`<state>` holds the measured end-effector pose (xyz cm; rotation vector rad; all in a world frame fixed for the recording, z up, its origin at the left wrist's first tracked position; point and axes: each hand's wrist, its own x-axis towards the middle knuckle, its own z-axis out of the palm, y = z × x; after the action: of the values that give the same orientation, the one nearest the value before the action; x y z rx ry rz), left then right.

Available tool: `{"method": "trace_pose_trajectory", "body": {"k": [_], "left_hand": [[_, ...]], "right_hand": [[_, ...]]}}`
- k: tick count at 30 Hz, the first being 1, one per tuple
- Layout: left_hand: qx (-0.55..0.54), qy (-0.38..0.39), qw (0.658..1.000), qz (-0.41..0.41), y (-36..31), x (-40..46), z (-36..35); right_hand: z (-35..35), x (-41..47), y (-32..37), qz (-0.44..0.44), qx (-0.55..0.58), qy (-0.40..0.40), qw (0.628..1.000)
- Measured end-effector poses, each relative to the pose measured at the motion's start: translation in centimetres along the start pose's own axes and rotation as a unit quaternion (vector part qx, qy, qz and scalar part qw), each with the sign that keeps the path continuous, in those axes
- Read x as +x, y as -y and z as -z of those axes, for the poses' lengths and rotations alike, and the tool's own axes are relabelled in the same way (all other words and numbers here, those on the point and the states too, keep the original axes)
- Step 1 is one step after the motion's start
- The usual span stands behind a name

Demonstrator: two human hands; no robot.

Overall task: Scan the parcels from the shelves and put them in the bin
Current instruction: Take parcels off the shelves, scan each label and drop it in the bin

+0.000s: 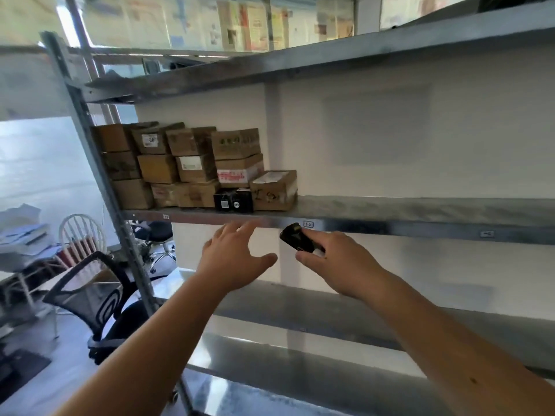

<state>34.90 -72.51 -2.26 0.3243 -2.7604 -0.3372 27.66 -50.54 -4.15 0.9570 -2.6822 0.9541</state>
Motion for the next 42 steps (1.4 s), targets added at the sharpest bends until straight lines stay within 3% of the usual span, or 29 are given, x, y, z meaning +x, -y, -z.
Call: {"method": "trace_pose_trajectory", "body": {"k": [9, 18, 27, 36, 42], "left_hand": [[-0.08, 0.008, 0.996, 0.029, 0.3, 14.6, -0.8], [-0.129, -0.01, 0.99, 0.055, 2.0, 23.0, -3.1], [-0.117, -0.039, 0.992, -0.006, 2.2, 26.6, -3.2], [-0.178, 0.082, 0.98, -0.024, 1.4, 31.1, -3.1], [-0.274, 0.211, 0.938, -0.018, 1.1, 34.3, -4.6]], "right_hand": [[1.6, 14.1, -5.0, 0.029, -0.019, -0.017, 0.999], [0.3, 22.6, -8.6, -0.003, 0.0, 0.006, 1.0], [0.4, 25.6, -9.1, -0.048, -0.006, -0.047, 0.998], [0.8, 25.1, -8.0, -0.098, 0.018, -0.08, 0.992], [0.8, 24.2, -7.7, -0.115, 0.011, -0.092, 0.989]]}}
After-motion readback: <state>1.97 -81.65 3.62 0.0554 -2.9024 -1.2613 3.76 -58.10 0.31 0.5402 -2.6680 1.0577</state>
